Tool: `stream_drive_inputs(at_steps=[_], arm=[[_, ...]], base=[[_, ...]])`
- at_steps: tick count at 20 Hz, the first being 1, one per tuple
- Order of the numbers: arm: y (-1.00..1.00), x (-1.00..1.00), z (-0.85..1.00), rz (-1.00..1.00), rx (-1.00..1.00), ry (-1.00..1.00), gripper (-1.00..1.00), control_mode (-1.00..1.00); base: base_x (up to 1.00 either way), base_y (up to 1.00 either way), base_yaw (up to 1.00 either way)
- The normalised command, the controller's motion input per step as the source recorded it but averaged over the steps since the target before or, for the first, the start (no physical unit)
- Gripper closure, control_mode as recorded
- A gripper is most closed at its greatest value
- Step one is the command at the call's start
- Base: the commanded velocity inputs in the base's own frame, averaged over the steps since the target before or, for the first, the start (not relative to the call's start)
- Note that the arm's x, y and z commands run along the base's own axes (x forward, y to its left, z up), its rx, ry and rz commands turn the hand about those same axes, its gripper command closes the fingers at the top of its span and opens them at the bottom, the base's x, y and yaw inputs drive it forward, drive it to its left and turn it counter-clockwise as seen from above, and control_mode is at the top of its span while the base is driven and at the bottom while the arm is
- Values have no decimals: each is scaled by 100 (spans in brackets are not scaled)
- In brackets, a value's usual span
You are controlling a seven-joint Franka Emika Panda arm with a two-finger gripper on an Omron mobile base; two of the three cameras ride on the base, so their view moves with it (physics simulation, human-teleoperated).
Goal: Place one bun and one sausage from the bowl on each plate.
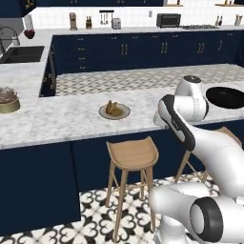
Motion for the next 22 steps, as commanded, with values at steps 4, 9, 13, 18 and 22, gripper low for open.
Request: stream_drive_inputs(at_steps=[4, 9, 13, 18, 22], arm=[[0, 0, 0, 0, 0, 0, 100, 100], [0, 0, 0, 0, 0, 0, 100, 100], [0, 0, 0, 0, 0, 0, 100, 100], [0, 0, 0, 0, 0, 0, 100, 100], [0, 0, 0, 0, 0, 0, 100, 100]], base=[[8, 82, 0], [36, -5, 0], [54, -34, -3], [56, -17, -4], [41, -33, -1]])
